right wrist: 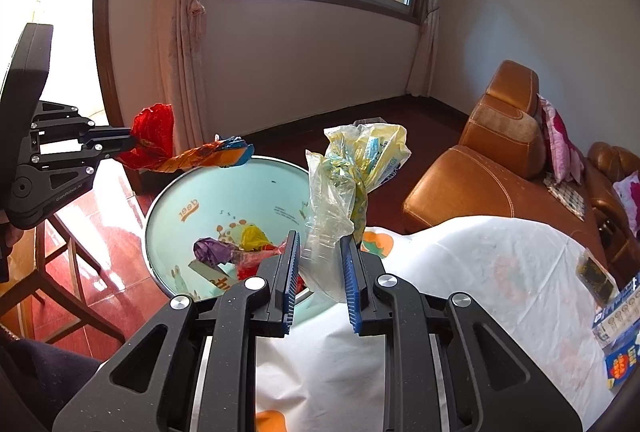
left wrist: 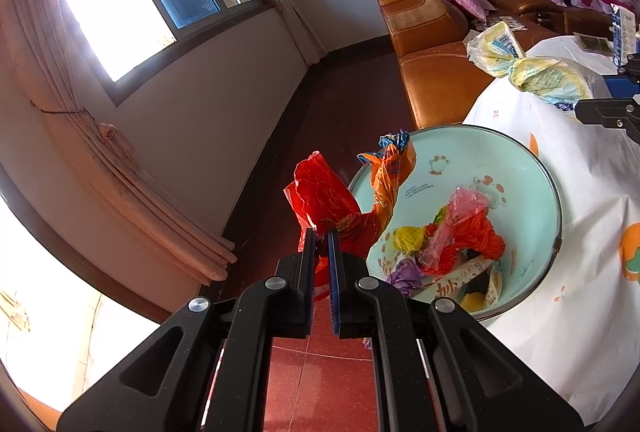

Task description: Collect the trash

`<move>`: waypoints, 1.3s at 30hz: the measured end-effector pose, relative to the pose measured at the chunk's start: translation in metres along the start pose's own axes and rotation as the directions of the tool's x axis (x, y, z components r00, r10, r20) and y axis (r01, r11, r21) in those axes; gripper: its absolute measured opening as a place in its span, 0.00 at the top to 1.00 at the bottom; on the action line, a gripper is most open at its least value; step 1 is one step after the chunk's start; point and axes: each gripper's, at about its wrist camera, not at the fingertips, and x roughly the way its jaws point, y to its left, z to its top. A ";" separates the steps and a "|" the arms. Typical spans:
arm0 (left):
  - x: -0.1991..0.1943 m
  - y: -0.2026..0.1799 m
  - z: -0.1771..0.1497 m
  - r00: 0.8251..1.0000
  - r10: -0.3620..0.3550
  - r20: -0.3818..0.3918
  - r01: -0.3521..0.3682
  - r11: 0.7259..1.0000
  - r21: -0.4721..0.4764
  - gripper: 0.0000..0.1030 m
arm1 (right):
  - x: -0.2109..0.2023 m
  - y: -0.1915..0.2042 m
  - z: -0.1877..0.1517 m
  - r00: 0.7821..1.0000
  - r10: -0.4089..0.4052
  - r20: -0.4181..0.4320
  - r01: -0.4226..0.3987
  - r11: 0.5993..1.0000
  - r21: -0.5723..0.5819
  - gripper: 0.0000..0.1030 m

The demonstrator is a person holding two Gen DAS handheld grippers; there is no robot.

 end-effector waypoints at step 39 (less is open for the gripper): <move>-0.067 -0.009 0.017 0.972 -0.079 0.220 0.111 0.984 -0.137 0.09 | -0.119 -0.051 -0.051 0.966 -0.233 0.109 0.195 0.940 0.281 0.40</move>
